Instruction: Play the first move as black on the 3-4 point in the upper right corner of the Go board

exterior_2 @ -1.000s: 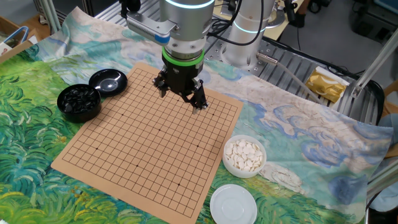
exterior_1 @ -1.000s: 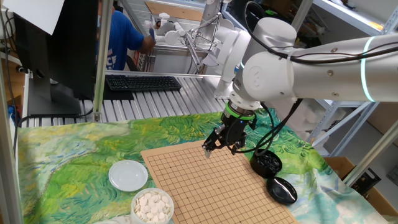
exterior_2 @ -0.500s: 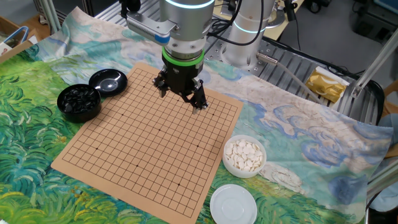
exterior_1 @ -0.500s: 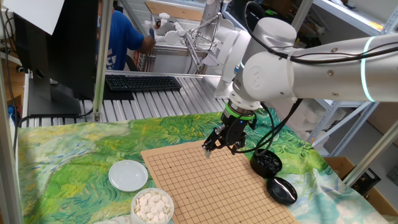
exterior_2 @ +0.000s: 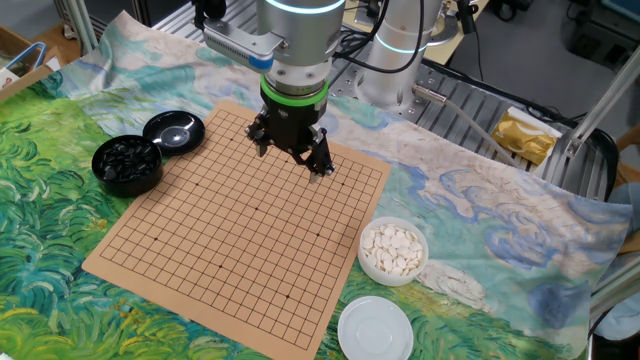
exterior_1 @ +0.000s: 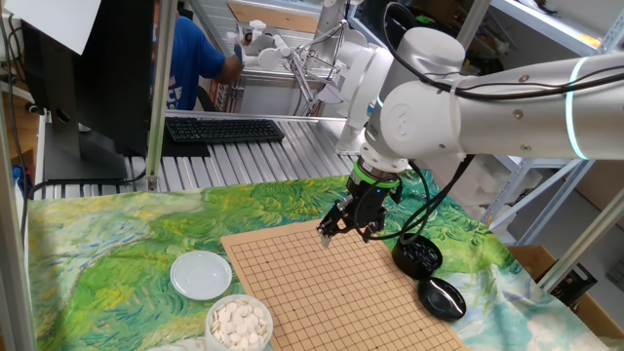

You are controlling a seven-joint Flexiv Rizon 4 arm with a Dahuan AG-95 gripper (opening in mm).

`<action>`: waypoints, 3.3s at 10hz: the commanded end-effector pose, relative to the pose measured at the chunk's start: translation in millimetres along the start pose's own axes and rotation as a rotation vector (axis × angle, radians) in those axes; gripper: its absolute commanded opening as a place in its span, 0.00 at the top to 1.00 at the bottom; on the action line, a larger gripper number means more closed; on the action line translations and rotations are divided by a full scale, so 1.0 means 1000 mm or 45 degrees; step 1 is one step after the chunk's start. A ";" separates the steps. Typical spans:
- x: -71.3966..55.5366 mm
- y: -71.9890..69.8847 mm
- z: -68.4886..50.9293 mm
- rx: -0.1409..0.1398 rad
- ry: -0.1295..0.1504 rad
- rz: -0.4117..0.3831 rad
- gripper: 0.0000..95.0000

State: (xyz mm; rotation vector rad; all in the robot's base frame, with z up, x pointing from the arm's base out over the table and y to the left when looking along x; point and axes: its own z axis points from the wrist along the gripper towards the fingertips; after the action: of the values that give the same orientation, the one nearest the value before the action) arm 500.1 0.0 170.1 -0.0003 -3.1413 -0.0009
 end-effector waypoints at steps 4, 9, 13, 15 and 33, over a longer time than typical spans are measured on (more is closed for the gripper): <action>0.000 0.000 0.000 0.063 0.145 0.390 1.00; 0.000 0.000 0.000 0.063 0.144 0.384 1.00; 0.000 0.000 0.000 0.060 0.129 0.342 1.00; 0.000 0.000 0.000 0.056 0.094 0.300 1.00; -0.039 -0.099 -0.001 0.039 0.062 0.042 1.00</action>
State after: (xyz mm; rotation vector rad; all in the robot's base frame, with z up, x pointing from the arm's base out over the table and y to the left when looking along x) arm 539.4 -100.4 172.4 -0.0475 -3.0917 0.0467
